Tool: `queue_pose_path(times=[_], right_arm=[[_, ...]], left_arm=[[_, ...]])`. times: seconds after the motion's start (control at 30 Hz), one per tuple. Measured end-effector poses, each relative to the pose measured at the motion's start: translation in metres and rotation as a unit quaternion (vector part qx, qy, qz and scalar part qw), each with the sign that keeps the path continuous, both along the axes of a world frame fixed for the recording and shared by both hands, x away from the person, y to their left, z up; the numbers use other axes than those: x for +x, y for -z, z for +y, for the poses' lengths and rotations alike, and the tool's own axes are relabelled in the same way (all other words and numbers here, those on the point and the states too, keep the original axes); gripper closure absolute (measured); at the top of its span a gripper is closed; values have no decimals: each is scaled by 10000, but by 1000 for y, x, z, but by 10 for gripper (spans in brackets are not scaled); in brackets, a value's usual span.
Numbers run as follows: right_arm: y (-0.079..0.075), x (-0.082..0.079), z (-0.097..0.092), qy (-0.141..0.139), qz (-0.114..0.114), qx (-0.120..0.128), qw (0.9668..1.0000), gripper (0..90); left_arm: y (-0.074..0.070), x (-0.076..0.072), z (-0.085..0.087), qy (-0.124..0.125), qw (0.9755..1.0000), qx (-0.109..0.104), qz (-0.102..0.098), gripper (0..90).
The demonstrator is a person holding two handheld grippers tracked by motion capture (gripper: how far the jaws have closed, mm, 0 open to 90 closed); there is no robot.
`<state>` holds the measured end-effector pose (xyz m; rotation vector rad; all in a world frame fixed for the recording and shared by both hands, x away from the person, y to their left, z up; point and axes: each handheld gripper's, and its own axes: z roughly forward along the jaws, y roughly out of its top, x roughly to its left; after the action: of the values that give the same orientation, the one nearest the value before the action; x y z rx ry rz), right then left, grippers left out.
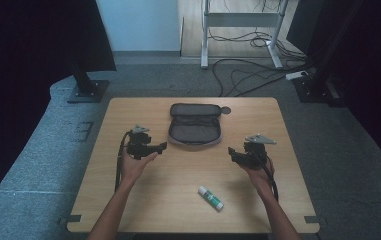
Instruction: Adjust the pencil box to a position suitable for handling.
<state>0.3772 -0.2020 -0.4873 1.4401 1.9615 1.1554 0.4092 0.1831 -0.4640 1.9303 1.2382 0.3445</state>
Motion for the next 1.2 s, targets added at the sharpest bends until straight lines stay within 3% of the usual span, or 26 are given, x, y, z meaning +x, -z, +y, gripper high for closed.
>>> queue_pose_path(times=[0.1,0.27,0.33,0.43,0.7,0.97,1.03,1.2], right_arm=[[-2,3,2,-34,6,31,10000,306],[-7,9,4,-49,-6,5,10000,315],[-8,12,6,-52,-39,16,10000,320],[-8,18,8,-44,13,2,10000,325],[-3,38,14,-18,108,-16,9999,342],[1,51,21,27,161,-50,9999,354],[3,55,23,58,208,-17,9998,355],[2,65,30,36,229,-127,9997,367]], left_arm=[[-5,3,-5,51,9999,-43,-79,254],[-9,11,-11,115,9999,-117,-25,262],[-8,15,-11,131,9993,-348,-5,267],[-7,23,-12,55,9997,-227,41,275],[-4,39,-14,30,9997,-218,134,292],[-2,51,-16,-60,9996,-257,114,320],[2,55,-16,-132,9990,-398,146,333],[13,63,-18,-207,9989,-368,191,343]])
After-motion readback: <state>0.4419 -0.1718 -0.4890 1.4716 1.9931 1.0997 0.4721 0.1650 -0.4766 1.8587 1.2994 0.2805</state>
